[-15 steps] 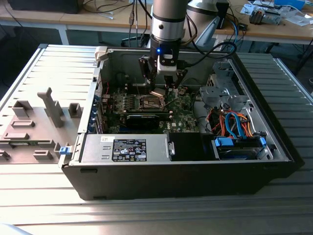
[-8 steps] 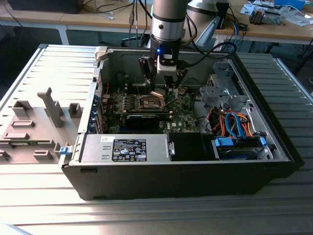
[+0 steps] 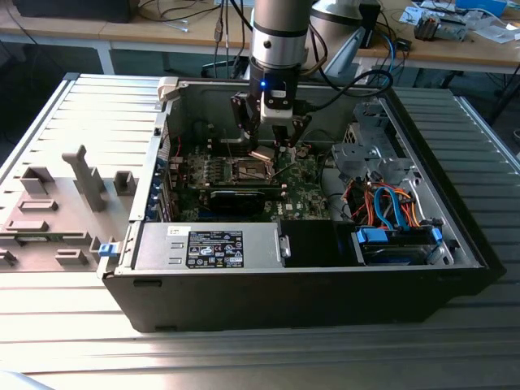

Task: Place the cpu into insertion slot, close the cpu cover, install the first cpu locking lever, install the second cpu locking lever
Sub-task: 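Place the cpu into insertion slot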

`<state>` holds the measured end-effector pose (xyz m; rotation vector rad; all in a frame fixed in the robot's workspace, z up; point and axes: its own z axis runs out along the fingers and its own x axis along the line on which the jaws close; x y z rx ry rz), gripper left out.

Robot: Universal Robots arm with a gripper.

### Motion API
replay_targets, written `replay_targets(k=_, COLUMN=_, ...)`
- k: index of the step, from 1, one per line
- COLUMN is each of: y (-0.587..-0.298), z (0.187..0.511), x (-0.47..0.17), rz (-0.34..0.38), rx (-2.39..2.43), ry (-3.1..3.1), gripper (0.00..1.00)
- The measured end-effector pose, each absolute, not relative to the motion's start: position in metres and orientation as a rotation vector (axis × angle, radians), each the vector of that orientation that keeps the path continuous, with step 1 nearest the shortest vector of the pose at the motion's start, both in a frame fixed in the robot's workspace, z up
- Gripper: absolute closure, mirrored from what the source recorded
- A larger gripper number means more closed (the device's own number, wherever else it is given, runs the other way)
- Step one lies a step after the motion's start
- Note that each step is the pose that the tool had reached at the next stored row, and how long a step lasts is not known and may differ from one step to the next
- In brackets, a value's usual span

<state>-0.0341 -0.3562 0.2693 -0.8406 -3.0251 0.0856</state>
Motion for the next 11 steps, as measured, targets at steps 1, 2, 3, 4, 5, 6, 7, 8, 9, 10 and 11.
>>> replay_targets(k=1, y=-0.3563, z=0.2693, x=-0.0341, rz=0.086, rx=-0.842, ry=-3.025, gripper=0.46)
replay_targets(k=2, y=-0.3562, z=0.2693, x=-0.0341, rz=0.086, rx=-0.843, ry=-3.024, gripper=0.46)
replay_targets(k=3, y=-0.3562, z=0.2693, x=-0.0341, rz=0.086, rx=-0.846, ry=-3.024, gripper=0.46)
replay_targets(k=4, y=-0.3562, z=0.2693, x=-0.0341, rz=0.087, rx=-0.848, ry=-3.023, gripper=0.46)
replay_targets(k=5, y=-0.3562, z=0.2693, x=-0.0341, rz=0.087, rx=-0.850, ry=-3.023, gripper=0.46)
replay_targets(k=6, y=-0.3563, z=0.2692, x=-0.0341, rz=0.087, rx=-0.852, ry=-3.022, gripper=0.46)
replay_targets(k=7, y=-0.3562, z=0.2692, x=-0.0341, rz=0.087, rx=-0.856, ry=-3.021, gripper=0.46)
replay_targets(k=8, y=-0.3563, z=0.2692, x=-0.0342, rz=0.087, rx=-0.859, ry=-3.020, gripper=0.46)
replay_targets(k=9, y=-0.3562, z=0.2692, x=-0.0342, rz=0.087, rx=-0.862, ry=-3.019, gripper=0.46)
replay_targets(k=10, y=-0.3562, z=0.2691, x=-0.0341, rz=0.087, rx=-0.866, ry=-3.018, gripper=0.46)
replay_targets(k=11, y=-0.3563, z=0.2691, x=-0.0341, rz=0.087, rx=-0.871, ry=-3.016, gripper=0.46)
